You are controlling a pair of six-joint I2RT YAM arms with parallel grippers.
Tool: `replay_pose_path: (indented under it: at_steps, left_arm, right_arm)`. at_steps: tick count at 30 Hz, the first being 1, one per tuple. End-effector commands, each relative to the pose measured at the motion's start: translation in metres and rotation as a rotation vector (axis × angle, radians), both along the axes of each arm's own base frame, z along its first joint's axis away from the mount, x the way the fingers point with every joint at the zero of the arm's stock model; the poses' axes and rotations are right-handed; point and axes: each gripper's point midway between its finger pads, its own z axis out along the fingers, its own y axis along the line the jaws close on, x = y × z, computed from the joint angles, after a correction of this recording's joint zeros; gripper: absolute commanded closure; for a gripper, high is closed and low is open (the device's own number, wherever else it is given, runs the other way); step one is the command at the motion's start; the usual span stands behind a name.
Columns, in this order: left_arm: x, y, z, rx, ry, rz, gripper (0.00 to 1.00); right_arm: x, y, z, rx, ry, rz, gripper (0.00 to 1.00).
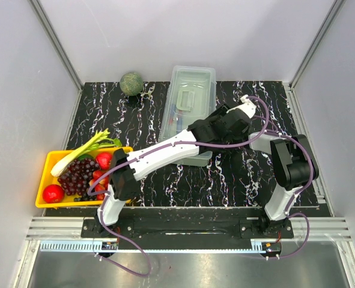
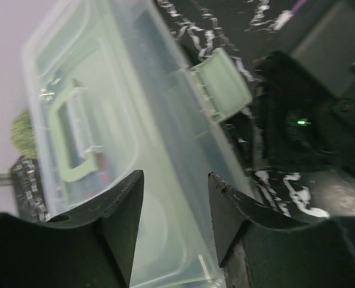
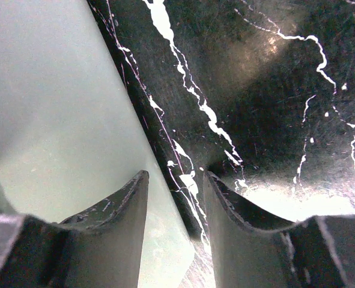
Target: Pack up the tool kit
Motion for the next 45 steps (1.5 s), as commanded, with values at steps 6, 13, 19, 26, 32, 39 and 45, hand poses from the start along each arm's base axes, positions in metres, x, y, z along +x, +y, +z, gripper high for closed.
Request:
replay_pose_path:
  at_steps: [6,13,19,26,32,39,45]
  left_arm:
    - [-0.027,-0.009,0.080,-0.377,0.086,-0.142,0.36]
    - [-0.008,0.033,0.117,-0.567,0.123,-0.103,0.14]
    - [0.024,0.093,0.125,-0.689,0.150,-0.021,0.07]
    - [0.055,0.153,0.114,-0.793,0.198,0.100,0.02]
    - [0.074,0.192,0.072,-0.921,0.399,0.167,0.01]
    - [0.072,0.189,0.021,-1.117,0.671,0.085,0.01]
    - [0.063,0.171,0.031,-1.223,0.729,-0.046,0.01]
  right_arm:
    - [-0.010,0.008,-0.002,-0.002,0.001,0.024,0.51]
    - [-0.015,-0.003,0.007,-0.048,-0.023,0.000,0.48]
    - [-0.026,-0.031,0.015,-0.144,-0.037,-0.050,0.46]
    - [-0.036,-0.067,0.025,-0.131,-0.043,-0.142,0.47]
    - [-0.026,-0.063,0.036,-0.093,-0.082,-0.111,0.46]
    - [-0.001,-0.057,0.039,0.004,-0.127,-0.160,0.41]
    - [0.021,-0.065,0.036,0.055,-0.127,-0.194,0.41]
